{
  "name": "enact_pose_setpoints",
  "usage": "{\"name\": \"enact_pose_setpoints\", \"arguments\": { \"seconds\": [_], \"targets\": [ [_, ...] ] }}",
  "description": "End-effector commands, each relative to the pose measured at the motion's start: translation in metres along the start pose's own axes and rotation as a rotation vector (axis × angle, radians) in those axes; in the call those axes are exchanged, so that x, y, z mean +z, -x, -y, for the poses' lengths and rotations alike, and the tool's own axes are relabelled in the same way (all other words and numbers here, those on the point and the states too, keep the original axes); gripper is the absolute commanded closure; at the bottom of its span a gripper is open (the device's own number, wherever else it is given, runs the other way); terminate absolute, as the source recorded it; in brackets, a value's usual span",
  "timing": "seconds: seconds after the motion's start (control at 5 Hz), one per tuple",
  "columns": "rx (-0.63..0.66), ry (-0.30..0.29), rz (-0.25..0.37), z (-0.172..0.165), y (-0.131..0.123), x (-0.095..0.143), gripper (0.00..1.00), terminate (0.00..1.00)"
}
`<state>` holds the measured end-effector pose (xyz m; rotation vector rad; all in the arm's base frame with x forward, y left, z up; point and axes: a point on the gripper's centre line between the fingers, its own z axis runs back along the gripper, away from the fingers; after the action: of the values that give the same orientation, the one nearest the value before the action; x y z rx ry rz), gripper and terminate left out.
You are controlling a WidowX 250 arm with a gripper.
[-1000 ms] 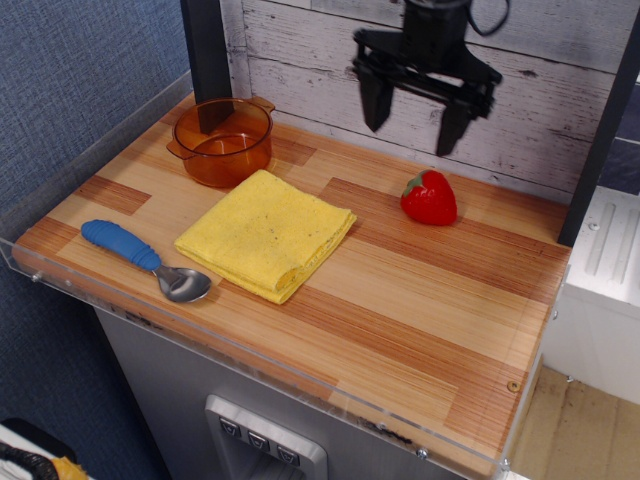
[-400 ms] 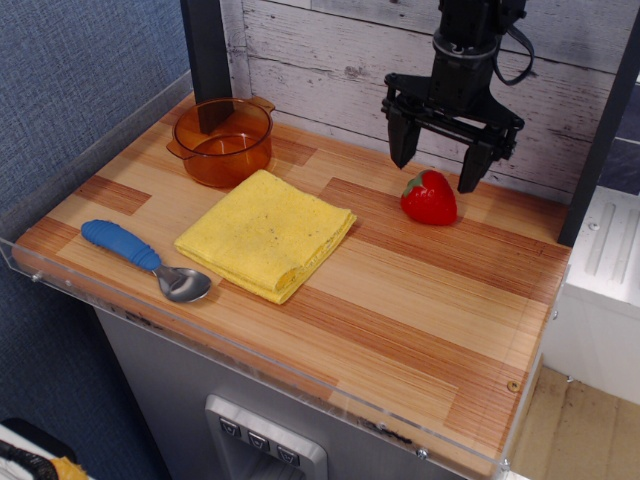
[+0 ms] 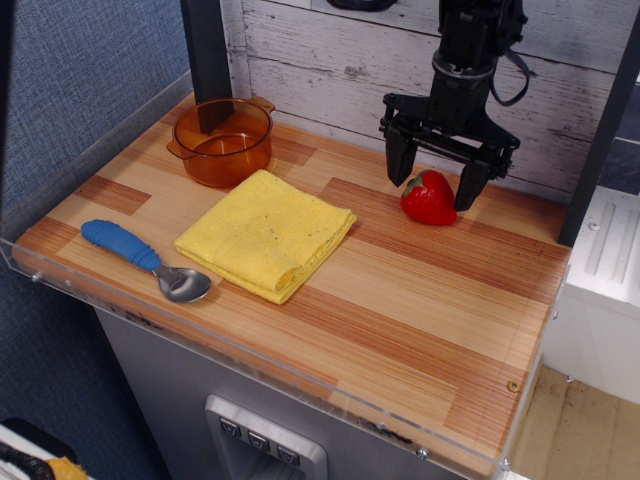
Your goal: Place the strawberry on the front right edge of the table
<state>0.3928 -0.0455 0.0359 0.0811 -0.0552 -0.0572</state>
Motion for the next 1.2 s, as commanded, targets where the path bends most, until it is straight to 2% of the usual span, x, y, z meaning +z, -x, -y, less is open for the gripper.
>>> {"name": "enact_pose_setpoints", "arguments": {
  "seconds": [0.0, 0.6, 0.8, 1.0],
  "targets": [
    [0.016, -0.018, 0.008, -0.0014, -0.0013, 0.0090, 0.00, 0.00],
    [0.036, -0.029, -0.005, -0.0042, -0.0017, 0.0018, 0.00, 0.00],
    [0.046, -0.025, -0.006, -0.0047, -0.0014, -0.0003, 1.00, 0.00],
    [0.060, -0.022, -0.003, -0.0056, -0.0006, -0.0003, 1.00, 0.00]
  ]
}}
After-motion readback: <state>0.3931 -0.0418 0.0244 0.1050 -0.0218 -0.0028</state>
